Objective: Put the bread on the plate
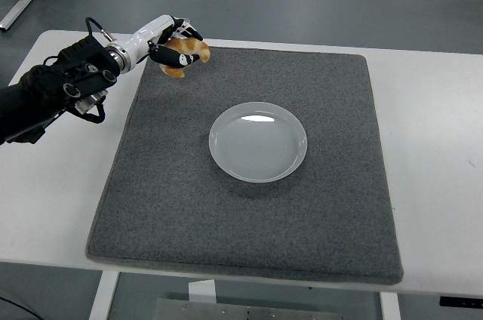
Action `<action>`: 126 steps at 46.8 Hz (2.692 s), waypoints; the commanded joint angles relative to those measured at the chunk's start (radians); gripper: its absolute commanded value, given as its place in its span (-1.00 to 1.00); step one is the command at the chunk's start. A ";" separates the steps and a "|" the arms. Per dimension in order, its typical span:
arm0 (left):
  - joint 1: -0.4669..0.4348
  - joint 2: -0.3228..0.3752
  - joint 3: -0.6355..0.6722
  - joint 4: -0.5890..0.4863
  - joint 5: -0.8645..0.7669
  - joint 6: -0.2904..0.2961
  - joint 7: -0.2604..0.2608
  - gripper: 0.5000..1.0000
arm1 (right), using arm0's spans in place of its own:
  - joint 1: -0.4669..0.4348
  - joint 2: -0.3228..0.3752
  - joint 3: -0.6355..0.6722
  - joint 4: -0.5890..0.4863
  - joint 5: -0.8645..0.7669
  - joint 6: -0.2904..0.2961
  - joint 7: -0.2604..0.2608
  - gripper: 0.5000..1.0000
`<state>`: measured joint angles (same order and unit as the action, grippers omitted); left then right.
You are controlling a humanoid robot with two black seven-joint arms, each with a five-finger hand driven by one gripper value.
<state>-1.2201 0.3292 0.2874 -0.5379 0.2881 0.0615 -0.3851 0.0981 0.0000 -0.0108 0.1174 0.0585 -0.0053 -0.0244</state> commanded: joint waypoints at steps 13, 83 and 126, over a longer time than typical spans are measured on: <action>-0.246 0.157 0.004 -0.007 0.000 -0.189 0.003 -1.00 | 0.003 0.000 0.000 0.001 0.001 0.001 0.000 0.81; -0.018 0.031 0.026 -0.580 0.404 0.224 0.003 -1.00 | 0.005 0.000 0.000 0.001 0.001 0.002 0.000 0.81; 0.025 0.030 -0.004 -0.565 0.384 0.225 0.005 -0.17 | 0.005 0.000 0.000 0.001 0.001 0.002 0.000 0.81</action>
<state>-1.2010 0.3590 0.2836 -1.1029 0.6719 0.2868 -0.3804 0.1028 0.0000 -0.0096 0.1181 0.0591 -0.0030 -0.0246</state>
